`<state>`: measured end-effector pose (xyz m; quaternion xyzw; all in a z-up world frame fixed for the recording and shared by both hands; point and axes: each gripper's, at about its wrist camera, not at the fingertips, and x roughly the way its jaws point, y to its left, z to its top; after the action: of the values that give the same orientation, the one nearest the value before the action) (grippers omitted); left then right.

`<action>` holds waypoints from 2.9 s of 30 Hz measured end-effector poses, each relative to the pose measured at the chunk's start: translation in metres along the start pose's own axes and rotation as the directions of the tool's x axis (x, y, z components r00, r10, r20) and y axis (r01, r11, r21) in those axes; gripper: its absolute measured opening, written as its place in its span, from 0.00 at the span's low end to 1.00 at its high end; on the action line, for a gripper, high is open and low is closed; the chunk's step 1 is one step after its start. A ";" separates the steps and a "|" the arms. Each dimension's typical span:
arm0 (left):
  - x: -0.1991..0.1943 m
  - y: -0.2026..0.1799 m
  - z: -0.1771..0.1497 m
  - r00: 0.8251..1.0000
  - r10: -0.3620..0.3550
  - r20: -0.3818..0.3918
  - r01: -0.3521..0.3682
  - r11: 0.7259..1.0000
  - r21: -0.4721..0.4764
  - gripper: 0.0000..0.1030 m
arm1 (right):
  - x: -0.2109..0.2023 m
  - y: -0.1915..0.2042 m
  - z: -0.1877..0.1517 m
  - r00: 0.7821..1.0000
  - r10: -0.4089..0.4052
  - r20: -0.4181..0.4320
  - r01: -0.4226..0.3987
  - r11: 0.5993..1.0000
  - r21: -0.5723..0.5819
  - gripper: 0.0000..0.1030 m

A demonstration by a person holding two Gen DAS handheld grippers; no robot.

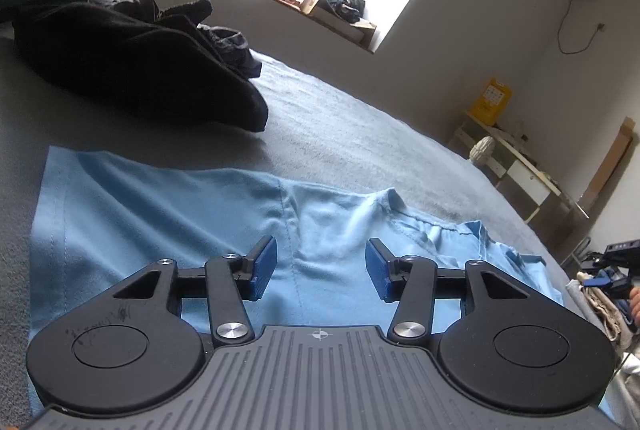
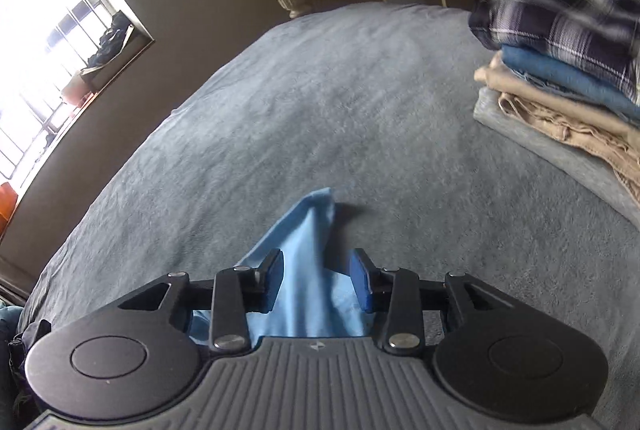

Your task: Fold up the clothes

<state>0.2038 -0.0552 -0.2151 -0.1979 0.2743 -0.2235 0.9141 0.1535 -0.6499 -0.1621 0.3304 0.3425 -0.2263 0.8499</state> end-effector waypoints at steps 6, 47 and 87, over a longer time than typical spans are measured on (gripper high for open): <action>0.017 -0.032 0.004 1.000 0.001 -0.028 0.000 0.999 0.048 0.49 | 0.037 -0.023 -0.016 0.997 -0.002 -0.083 0.006 0.999 0.048 0.41; 0.059 -0.043 -0.032 0.997 -0.009 -0.072 0.013 0.999 0.046 0.51 | 0.085 0.005 0.028 0.995 -0.096 -0.005 0.095 0.989 -0.110 0.59; 0.057 -0.039 -0.034 0.998 -0.036 -0.057 0.037 0.999 0.022 0.52 | -0.065 0.146 -0.171 0.978 0.135 -0.161 -0.210 0.648 -0.732 0.64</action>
<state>0.2147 -0.1246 -0.2456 -0.1857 0.2936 -0.2487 0.9041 0.1255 -0.4175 -0.1486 -0.0047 0.4106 0.0307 0.9113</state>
